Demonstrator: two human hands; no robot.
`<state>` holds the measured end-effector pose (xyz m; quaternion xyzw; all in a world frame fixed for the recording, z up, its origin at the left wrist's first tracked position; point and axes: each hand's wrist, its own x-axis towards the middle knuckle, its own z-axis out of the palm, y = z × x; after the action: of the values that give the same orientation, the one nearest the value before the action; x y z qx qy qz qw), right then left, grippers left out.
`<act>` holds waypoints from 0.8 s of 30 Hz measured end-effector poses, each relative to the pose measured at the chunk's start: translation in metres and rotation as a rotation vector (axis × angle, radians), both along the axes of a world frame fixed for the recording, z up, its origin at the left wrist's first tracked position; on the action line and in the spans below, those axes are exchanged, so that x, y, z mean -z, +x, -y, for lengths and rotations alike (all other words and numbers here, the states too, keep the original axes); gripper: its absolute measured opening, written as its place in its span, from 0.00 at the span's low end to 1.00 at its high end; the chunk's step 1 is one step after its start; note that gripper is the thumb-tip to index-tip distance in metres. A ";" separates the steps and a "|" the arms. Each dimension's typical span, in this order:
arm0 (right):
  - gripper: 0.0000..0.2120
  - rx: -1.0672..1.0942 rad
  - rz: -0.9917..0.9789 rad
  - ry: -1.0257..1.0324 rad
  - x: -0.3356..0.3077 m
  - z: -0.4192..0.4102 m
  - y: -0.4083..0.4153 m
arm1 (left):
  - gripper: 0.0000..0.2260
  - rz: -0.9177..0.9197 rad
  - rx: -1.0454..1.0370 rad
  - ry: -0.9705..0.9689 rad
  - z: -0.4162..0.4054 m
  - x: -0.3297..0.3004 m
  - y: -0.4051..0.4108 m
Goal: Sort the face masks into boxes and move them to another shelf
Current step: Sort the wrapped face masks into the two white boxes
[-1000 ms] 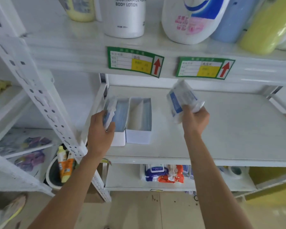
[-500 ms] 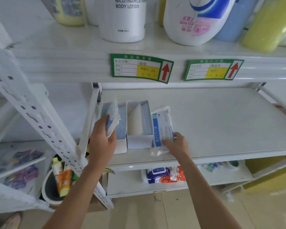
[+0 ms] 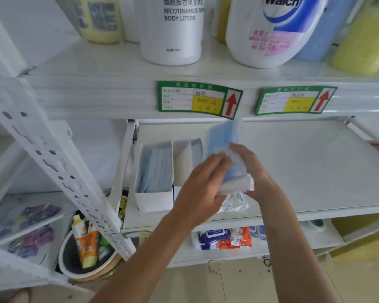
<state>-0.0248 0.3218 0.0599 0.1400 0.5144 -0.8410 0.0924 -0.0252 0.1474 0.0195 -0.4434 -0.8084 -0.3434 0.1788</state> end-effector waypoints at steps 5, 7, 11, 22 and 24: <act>0.09 0.270 0.210 0.313 0.038 -0.049 0.003 | 0.35 0.091 -0.022 -0.213 0.030 0.010 -0.008; 0.07 0.346 0.222 0.512 0.051 -0.063 -0.005 | 0.28 0.129 -0.085 -0.245 0.054 0.012 -0.017; 0.06 0.226 0.265 0.721 0.080 -0.066 -0.023 | 0.15 0.208 -0.278 -0.231 0.100 0.018 -0.036; 0.13 0.326 -0.287 1.349 0.063 0.038 -0.024 | 0.15 0.230 -0.508 -0.373 0.119 0.034 -0.014; 0.10 0.173 -0.475 1.353 0.051 0.074 -0.026 | 0.11 0.222 -0.526 -0.314 0.120 0.036 -0.011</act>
<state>-0.0503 0.2473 0.0094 0.0204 0.9157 -0.3503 -0.1958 -0.0363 0.0278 -0.0160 -0.2013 -0.9529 -0.2025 0.1016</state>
